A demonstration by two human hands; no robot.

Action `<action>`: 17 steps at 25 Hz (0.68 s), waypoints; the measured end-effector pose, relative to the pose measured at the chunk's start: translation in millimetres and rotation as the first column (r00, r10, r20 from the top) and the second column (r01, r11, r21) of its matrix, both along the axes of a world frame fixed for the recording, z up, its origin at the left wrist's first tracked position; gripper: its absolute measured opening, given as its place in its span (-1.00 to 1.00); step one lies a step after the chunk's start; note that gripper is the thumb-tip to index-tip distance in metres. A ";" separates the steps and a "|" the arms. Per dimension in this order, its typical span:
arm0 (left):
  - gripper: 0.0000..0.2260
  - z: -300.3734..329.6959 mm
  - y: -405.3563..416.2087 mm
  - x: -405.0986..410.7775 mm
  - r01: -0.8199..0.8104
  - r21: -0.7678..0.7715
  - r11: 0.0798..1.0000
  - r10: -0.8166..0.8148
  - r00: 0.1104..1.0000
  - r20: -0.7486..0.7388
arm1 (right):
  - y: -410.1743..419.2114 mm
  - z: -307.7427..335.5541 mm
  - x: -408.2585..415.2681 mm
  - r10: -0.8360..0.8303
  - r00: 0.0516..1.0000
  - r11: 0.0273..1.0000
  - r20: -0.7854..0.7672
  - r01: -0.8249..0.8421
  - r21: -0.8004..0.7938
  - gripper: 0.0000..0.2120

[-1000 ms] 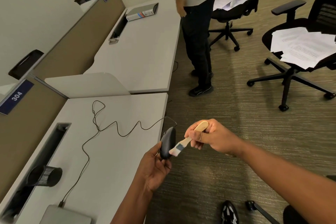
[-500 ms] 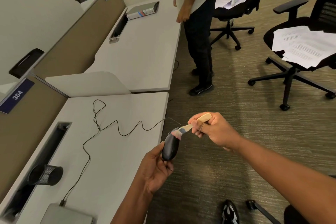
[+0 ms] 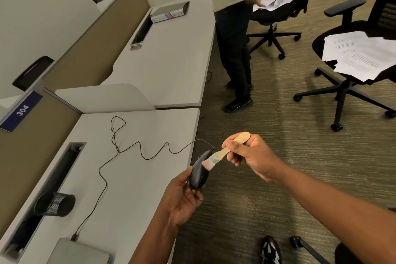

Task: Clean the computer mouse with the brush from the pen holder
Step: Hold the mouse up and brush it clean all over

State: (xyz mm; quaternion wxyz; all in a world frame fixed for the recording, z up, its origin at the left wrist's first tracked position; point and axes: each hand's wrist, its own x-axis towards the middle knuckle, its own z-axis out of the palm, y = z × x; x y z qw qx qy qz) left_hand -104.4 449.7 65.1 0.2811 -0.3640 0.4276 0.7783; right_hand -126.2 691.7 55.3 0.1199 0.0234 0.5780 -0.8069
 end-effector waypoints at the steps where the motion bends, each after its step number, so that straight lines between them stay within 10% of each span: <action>1: -0.50 0.1 0.1 0.3 0.004 0.010 1.000 -0.004 1.000 0.001 | 0.4 -0.3 -0.8 -0.006 1.000 1.000 0.013 0.005 0.017 -0.85; 11: -0.50 3.9 5.7 0.1 0.005 0.000 1.000 -0.005 1.000 -0.017 | -0.8 -8.7 1.2 -0.249 0.965 0.949 -0.086 0.261 0.176 -0.91; 17: -0.43 7.8 13.3 -2.4 -0.018 -0.044 0.999 0.017 0.999 -0.037 | -4.6 -3.6 12.0 -0.068 0.979 0.968 -0.190 0.111 0.226 -0.84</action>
